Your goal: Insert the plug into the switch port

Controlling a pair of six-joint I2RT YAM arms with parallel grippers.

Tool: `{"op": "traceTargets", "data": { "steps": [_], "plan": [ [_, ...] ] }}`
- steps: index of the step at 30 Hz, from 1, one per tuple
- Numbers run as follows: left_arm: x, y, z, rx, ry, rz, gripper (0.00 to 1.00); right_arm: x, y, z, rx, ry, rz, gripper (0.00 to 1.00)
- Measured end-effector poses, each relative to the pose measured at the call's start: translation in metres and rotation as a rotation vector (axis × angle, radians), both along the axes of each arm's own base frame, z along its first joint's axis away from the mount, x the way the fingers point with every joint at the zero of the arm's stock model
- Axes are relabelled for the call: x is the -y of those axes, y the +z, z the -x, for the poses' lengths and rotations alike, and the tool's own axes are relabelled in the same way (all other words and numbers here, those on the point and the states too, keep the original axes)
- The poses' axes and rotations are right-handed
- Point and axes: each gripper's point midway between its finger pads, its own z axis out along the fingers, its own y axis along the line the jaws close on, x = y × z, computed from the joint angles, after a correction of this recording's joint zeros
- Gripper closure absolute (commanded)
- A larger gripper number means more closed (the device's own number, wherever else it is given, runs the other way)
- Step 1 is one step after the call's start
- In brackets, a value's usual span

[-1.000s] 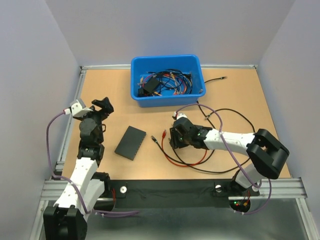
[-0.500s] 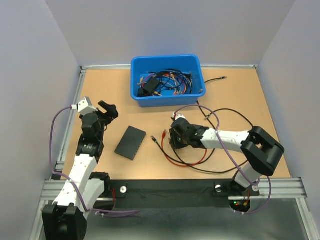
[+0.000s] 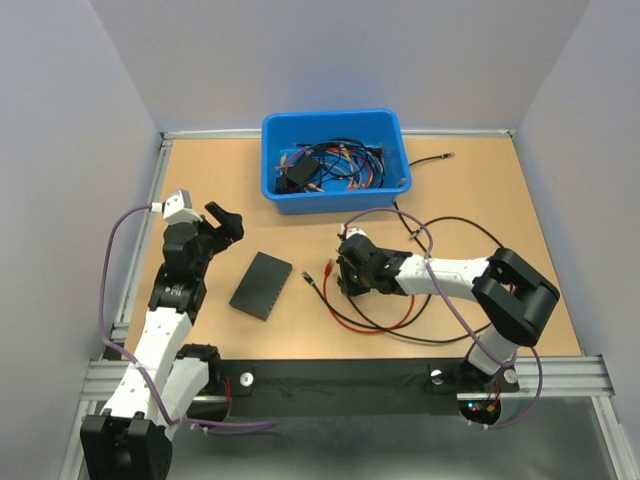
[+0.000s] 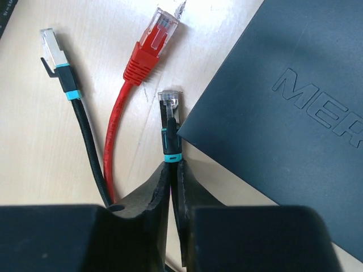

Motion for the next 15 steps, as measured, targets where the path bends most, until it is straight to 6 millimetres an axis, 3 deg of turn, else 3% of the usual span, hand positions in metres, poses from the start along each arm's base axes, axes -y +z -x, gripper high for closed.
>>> {"op": "traceTargets", "data": {
  "steps": [2,6,9,13,15],
  "plan": [
    [0.006,-0.001,0.001,-0.004,-0.025,0.000,0.12,0.000,0.000,0.000,0.001,0.003,0.002,0.99],
    [0.024,0.002,0.004,-0.009,-0.103,0.004,0.06,0.000,0.001,0.000,0.006,0.017,0.005,1.00],
    [0.046,0.018,0.004,0.010,-0.174,0.009,0.06,-0.001,0.008,0.001,0.017,0.034,-0.009,0.99],
    [0.096,0.048,0.010,0.059,-0.325,0.032,0.08,-0.008,0.042,0.001,0.067,0.066,-0.085,1.00],
    [0.115,0.053,0.014,0.065,-0.384,0.053,0.14,-0.010,0.060,0.002,0.095,0.081,-0.127,1.00]
  ]
}}
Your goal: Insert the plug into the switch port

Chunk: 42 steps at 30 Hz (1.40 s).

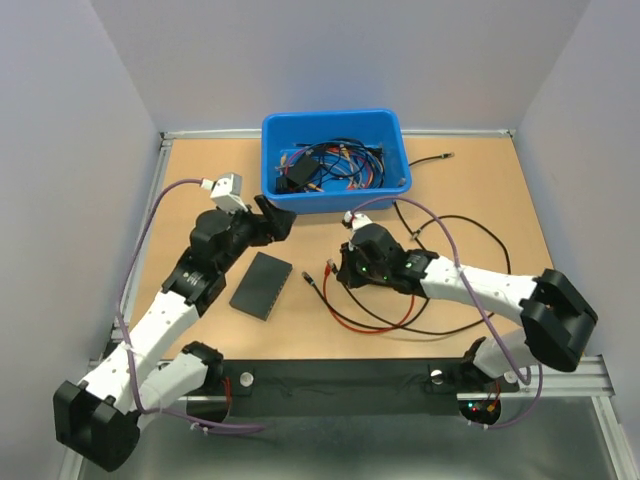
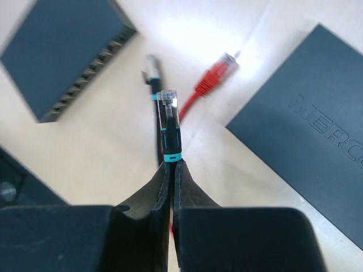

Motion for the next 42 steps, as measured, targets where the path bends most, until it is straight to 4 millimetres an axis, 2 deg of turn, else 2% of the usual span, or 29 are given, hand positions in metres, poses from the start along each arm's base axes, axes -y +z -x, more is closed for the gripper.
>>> {"op": "traceTargets", "data": {
  "steps": [5,10,16,22,27,30,34,35,38,42],
  "plan": [
    [0.044,-0.009,0.019,-0.056,-0.125,0.093,0.15,-0.004,0.049,0.004,0.071,0.029,-0.116,1.00],
    [0.067,-0.019,0.036,-0.111,-0.191,0.202,0.17,-0.003,0.080,0.010,0.115,0.046,-0.191,1.00],
    [0.087,-0.017,0.043,-0.159,-0.241,0.332,0.22,-0.003,0.094,0.013,0.133,0.055,-0.223,0.99],
    [0.109,-0.019,0.049,-0.187,-0.291,0.374,0.28,-0.003,0.098,0.014,0.140,0.064,-0.234,1.00],
    [0.123,-0.034,0.052,-0.237,-0.301,0.365,0.35,-0.002,0.105,0.015,0.151,0.066,-0.248,0.99],
    [0.128,-0.041,0.053,-0.257,-0.298,0.362,0.42,-0.001,0.111,0.017,0.161,0.070,-0.264,1.00],
    [0.133,-0.045,0.054,-0.266,-0.296,0.363,0.57,0.001,0.120,0.018,0.178,0.072,-0.283,1.00],
    [0.134,-0.043,0.053,-0.260,-0.299,0.368,0.65,0.001,0.121,0.019,0.179,0.072,-0.283,0.99],
    [0.137,-0.037,0.054,-0.243,-0.306,0.384,0.81,0.002,0.122,0.019,0.181,0.073,-0.283,1.00],
    [0.139,-0.032,0.054,-0.232,-0.311,0.400,0.94,0.003,0.123,0.020,0.185,0.072,-0.287,1.00]
  ]
}}
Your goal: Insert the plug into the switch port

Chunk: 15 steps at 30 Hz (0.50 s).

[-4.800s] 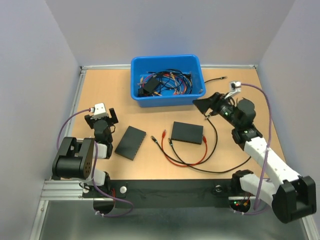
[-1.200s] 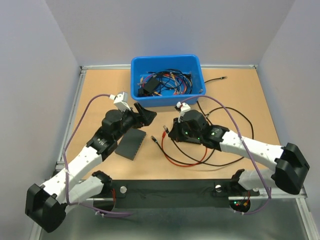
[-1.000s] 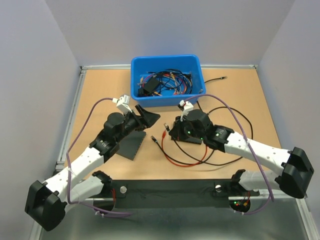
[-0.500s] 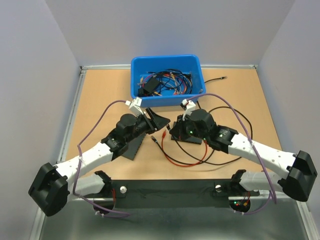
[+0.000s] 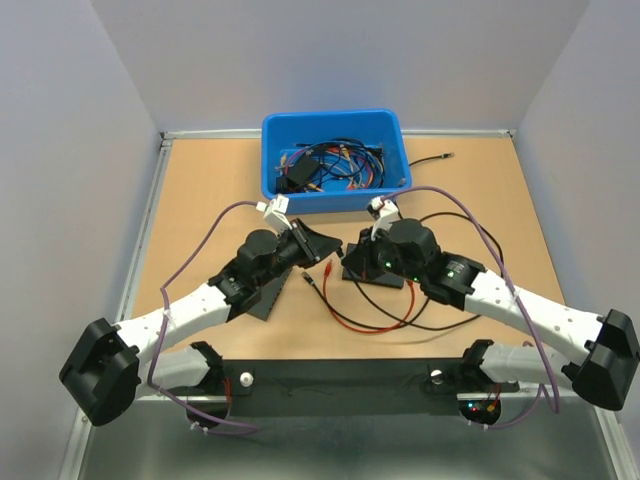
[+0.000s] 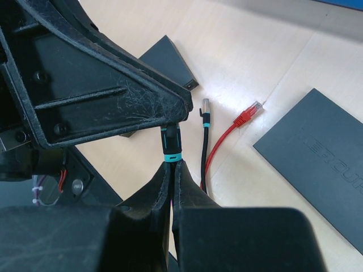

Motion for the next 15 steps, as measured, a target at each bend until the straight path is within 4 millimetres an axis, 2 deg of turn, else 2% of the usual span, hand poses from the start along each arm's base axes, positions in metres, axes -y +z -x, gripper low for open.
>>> {"op": "traceTargets", "data": {
  "steps": [2,3,4,5,6,8,10,15],
  "plan": [
    [0.001,0.001,0.000,0.001,-0.001,0.004,1.00,0.001,0.001,0.001,0.004,-0.002,-0.005,1.00],
    [0.001,0.001,0.001,0.001,-0.003,0.006,1.00,0.002,0.002,0.001,0.008,-0.002,-0.009,0.94],
    [0.002,0.002,0.001,0.003,-0.004,0.009,1.00,0.002,0.002,0.001,0.011,-0.003,-0.014,0.87],
    [0.002,0.003,0.001,0.003,-0.005,0.013,1.00,0.003,0.003,0.002,0.013,-0.002,-0.016,0.66],
    [0.002,0.004,0.002,0.004,-0.006,0.015,1.00,0.003,0.004,0.002,0.016,-0.002,-0.019,0.56],
    [0.002,0.005,0.001,0.007,-0.003,0.020,1.00,0.003,0.009,0.002,0.023,-0.002,-0.033,0.45],
    [0.002,0.005,0.001,0.004,0.001,0.021,1.00,0.003,0.016,0.003,0.038,-0.001,-0.053,0.41],
    [0.003,0.008,0.000,-0.001,0.003,0.041,1.00,0.002,0.034,0.002,0.077,-0.002,-0.104,0.48]
  ]
}}
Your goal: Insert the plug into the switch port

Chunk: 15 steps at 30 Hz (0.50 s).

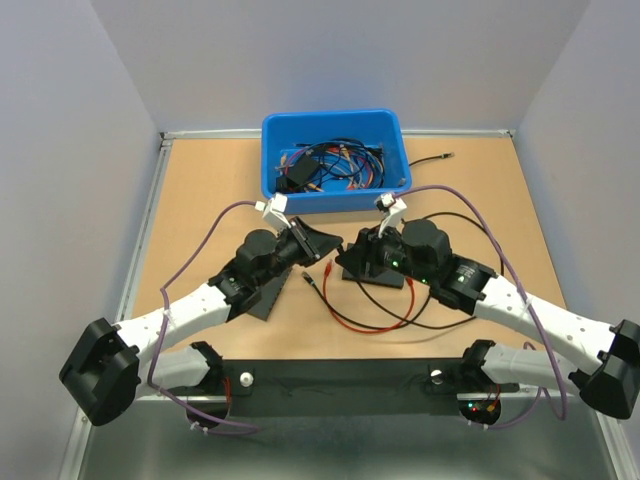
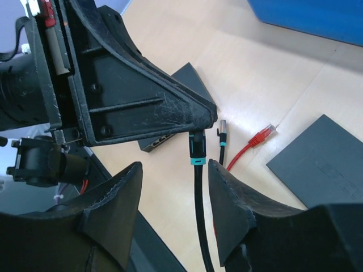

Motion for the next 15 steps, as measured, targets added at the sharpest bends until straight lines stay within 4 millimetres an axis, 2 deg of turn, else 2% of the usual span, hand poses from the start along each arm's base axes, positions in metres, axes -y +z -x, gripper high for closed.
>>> {"op": "traceTargets", "data": {
  "steps": [9,15],
  "plan": [
    [0.0015,0.0070,0.0002,0.001,-0.001,0.037,1.00,-0.0009,-0.0047,-0.0039,-0.006,-0.015,0.010,0.56],
    [0.0013,0.0076,0.0008,0.003,-0.001,0.052,1.00,0.0006,-0.0021,-0.0088,0.007,-0.042,0.005,0.58]
  ]
}}
